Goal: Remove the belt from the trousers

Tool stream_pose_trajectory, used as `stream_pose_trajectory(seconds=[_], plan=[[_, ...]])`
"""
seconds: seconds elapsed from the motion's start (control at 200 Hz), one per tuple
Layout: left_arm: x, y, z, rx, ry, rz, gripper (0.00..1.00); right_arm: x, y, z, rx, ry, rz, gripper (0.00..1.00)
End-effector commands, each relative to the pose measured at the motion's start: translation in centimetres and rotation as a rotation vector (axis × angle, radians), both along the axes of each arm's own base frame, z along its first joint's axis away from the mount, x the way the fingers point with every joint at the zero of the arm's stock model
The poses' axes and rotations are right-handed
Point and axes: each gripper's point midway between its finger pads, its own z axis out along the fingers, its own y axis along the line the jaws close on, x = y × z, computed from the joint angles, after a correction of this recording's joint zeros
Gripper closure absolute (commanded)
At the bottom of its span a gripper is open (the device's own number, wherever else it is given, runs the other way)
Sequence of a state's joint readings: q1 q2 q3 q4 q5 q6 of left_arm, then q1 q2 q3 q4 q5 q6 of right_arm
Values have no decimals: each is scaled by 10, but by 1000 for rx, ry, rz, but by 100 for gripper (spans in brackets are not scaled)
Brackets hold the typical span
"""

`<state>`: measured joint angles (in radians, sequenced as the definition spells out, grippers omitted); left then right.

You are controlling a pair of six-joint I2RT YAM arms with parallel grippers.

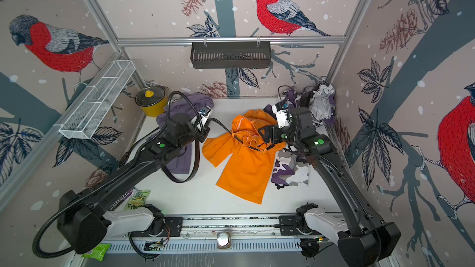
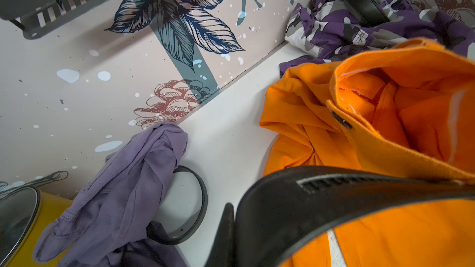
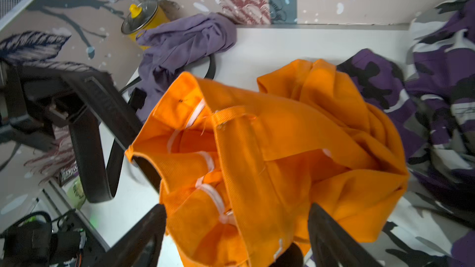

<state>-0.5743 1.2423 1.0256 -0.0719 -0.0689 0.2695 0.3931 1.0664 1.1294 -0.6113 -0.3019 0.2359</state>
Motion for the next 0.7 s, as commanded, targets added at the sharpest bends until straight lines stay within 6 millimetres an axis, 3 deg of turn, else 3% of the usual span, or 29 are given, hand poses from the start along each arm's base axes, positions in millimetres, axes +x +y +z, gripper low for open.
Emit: stream_pose_trajectory(seconds=[0.0,0.17,0.43,0.695], plan=[[4,-6,16,-20,-44,-23,100,-12,-11,-32,-103,53,-105,14],[4,-8,18,-22,-47,-27,100,-18,-16,-56,-153,62,-177,17],[2,-5,18,-24,-45,-21,100,-11,-21,-55,-149,31,-213,29],[4,-1,10,-4,-34,3,100,-17,-22,-23,-51,-39,-194,31]])
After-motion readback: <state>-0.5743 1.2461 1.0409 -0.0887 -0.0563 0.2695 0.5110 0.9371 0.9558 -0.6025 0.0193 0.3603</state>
